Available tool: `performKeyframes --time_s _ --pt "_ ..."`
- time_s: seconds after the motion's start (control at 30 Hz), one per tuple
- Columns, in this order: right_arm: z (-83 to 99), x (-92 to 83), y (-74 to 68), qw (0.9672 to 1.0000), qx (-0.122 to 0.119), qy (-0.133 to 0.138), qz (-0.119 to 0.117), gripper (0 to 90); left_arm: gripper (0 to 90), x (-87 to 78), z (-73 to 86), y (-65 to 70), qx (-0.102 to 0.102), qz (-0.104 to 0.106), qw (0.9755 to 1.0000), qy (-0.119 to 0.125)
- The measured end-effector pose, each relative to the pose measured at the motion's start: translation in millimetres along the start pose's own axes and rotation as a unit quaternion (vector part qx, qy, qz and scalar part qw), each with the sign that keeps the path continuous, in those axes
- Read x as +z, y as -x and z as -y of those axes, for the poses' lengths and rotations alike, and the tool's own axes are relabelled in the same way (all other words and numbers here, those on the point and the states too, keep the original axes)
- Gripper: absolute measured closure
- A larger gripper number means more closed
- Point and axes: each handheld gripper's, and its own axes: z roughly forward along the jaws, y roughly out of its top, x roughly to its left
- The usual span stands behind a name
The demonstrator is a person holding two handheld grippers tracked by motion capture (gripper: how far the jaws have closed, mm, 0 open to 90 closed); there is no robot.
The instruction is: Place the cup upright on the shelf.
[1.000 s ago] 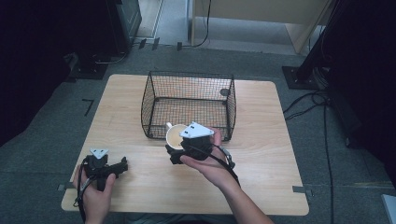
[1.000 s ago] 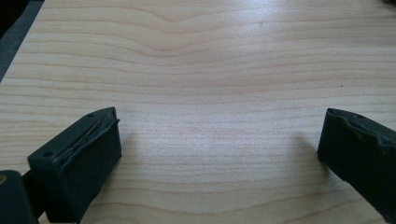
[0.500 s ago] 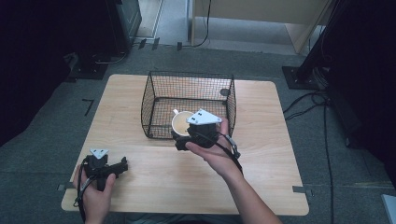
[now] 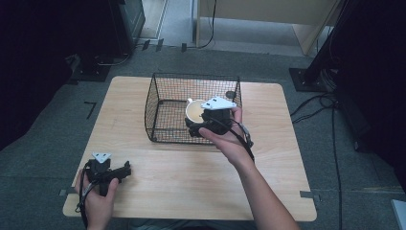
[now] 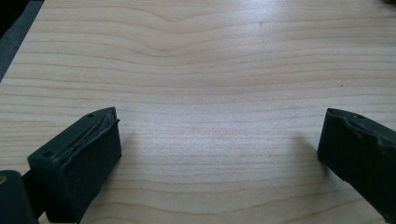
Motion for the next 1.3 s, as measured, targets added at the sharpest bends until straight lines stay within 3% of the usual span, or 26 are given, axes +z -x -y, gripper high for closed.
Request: performKeyframes --time_s 0.43,0.63,0.97,1.3 --pt "-11.3 29.6 23.6 0.9997 0.017 -0.001 0.019 9.6 0.0 0.4 -0.4 0.1 0.001 0.001 1.0 0.0" --pt "-15.7 41.3 32.6 0.9995 0.026 -0.005 0.019 9.6 0.0 0.3 -0.4 0.0 0.002 0.002 1.0 -0.001" --pt "-17.2 75.0 59.5 0.9987 0.048 -0.014 0.006 9.6 0.0 0.4 -0.4 0.2 0.001 0.002 1.0 0.0" --pt "-12.5 110.5 71.1 0.9993 0.028 -0.023 0.003 9.6 0.0 0.3 -0.4 0.1 0.002 0.002 1.0 -0.001"
